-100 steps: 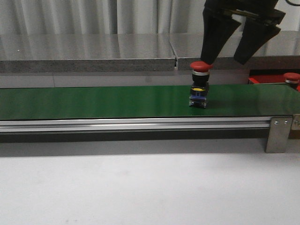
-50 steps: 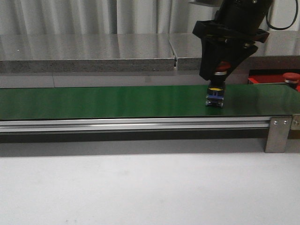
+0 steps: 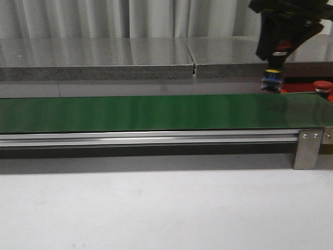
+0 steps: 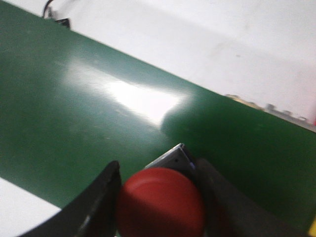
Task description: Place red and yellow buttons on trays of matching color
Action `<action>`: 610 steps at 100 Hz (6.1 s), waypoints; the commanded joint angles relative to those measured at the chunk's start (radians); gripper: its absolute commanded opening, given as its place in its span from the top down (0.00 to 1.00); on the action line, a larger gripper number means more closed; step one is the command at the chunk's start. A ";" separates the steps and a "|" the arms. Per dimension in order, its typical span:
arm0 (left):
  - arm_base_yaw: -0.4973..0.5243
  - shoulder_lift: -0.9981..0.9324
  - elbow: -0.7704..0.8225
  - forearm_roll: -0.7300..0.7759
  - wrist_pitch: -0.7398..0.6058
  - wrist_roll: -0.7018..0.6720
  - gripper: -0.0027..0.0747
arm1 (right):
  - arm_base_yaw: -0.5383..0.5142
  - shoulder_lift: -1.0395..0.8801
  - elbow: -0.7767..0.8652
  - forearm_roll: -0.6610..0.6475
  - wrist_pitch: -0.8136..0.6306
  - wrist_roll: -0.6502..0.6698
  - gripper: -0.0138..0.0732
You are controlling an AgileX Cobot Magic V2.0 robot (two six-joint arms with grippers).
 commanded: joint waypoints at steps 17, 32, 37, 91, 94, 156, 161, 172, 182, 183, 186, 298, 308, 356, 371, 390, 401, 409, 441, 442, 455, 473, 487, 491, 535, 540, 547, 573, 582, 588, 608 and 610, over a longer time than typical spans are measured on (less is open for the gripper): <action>-0.009 0.002 -0.027 -0.025 -0.064 -0.004 0.99 | -0.179 -0.061 -0.032 0.011 -0.046 0.004 0.63; -0.009 0.002 -0.027 -0.025 -0.064 -0.004 0.99 | -0.266 -0.060 -0.032 0.011 -0.090 0.011 0.63; -0.009 0.002 -0.027 -0.025 -0.064 -0.004 0.99 | -0.289 -0.058 -0.031 0.011 -0.103 0.022 0.63; -0.009 0.002 -0.027 -0.025 -0.064 -0.004 0.99 | -0.337 0.105 -0.029 0.019 -0.235 0.060 0.63; -0.009 0.002 -0.027 -0.025 -0.064 -0.004 0.99 | -0.337 0.113 -0.029 0.020 -0.242 0.060 0.63; -0.009 0.002 -0.027 -0.025 -0.064 -0.004 0.99 | -0.337 0.190 -0.029 0.087 -0.282 0.060 0.28; -0.009 0.002 -0.027 -0.025 -0.064 -0.004 0.99 | -0.337 0.189 -0.029 0.087 -0.281 0.060 0.26; -0.009 0.002 -0.027 -0.025 -0.064 -0.004 0.99 | -0.337 0.182 -0.029 0.082 -0.274 0.052 0.26; -0.009 0.002 -0.027 -0.025 -0.064 -0.004 0.99 | -0.337 0.159 -0.029 0.071 -0.266 0.037 0.26; -0.009 0.002 -0.027 -0.025 -0.064 -0.004 0.99 | -0.337 0.157 -0.029 0.070 -0.266 0.035 0.26; -0.009 0.002 -0.027 -0.025 -0.064 -0.004 0.99 | -0.334 0.148 -0.029 0.061 -0.263 0.030 0.26; -0.009 0.002 -0.027 -0.025 -0.079 -0.004 0.99 | -0.121 -0.513 0.538 -0.125 -0.367 -0.016 0.92; -0.009 0.002 -0.027 -0.025 -0.125 -0.004 0.99 | -0.121 -0.599 0.623 -0.125 -0.379 -0.016 0.92; -0.009 0.002 -0.027 -0.025 -0.138 -0.004 0.99 | -0.121 -1.082 0.995 -0.100 -0.527 -0.015 0.92; -0.009 0.002 -0.027 -0.025 -0.140 -0.004 0.99 | -0.121 -1.242 1.073 -0.072 -0.517 -0.015 0.92; -0.009 0.002 -0.027 -0.025 -0.144 -0.004 0.99 | -0.121 -1.403 1.129 -0.048 -0.490 -0.015 0.92; -0.009 0.007 -0.027 -0.025 -0.145 -0.004 0.99 | -0.121 -1.455 1.135 -0.047 -0.482 -0.015 0.92; -0.009 0.014 -0.027 -0.025 -0.147 -0.004 0.99 | -0.121 -1.464 1.135 -0.047 -0.474 -0.015 0.92; 0.018 0.114 -0.048 -0.023 -0.205 -0.062 0.99 | -0.121 -1.464 1.135 -0.047 -0.470 -0.015 0.92; 0.020 0.119 -0.050 -0.023 -0.205 -0.062 0.99 | -0.121 -1.464 1.135 -0.047 -0.470 -0.015 0.92; 0.091 0.221 -0.092 -0.023 -0.209 -0.062 0.99 | -0.121 -1.464 1.135 -0.047 -0.470 -0.015 0.92; 0.239 0.356 -0.156 -0.023 -0.209 -0.064 0.99 | -0.121 -1.464 1.135 -0.047 -0.470 -0.015 0.92; 0.326 0.442 -0.196 0.018 -0.216 -0.062 0.94 | -0.121 -1.464 1.135 -0.047 -0.470 -0.015 0.92; 0.336 0.466 -0.211 0.038 -0.216 -0.060 0.89 | -0.121 -1.464 1.135 -0.047 -0.470 -0.015 0.92; 0.518 0.753 -0.430 0.052 -0.057 -0.112 0.37 | -0.121 -1.464 1.135 -0.047 -0.470 -0.015 0.92; 0.539 0.805 -0.473 0.048 -0.018 -0.112 0.37 | -0.121 -1.464 1.135 -0.047 -0.470 -0.015 0.92; 0.565 0.882 -0.538 0.048 0.027 -0.114 0.37 | -0.121 -1.464 1.135 -0.047 -0.470 -0.015 0.92; 0.627 1.155 -0.803 0.048 0.075 -0.193 0.37 | -0.121 -1.464 1.135 -0.047 -0.470 -0.015 0.92; 0.636 1.248 -0.897 0.048 0.099 -0.217 0.37 | -0.121 -1.464 1.135 -0.047 -0.470 -0.015 0.92; 0.636 1.304 -0.963 0.048 0.121 -0.217 0.37 | -0.121 -1.464 1.135 -0.047 -0.470 -0.015 0.92; 0.636 1.491 -1.159 0.048 0.148 -0.272 0.37 | -0.121 -1.464 1.135 -0.047 -0.470 -0.015 0.92; 0.636 1.507 -1.178 0.048 0.148 -0.272 0.37 | -0.121 -1.464 1.135 -0.047 -0.470 -0.015 0.92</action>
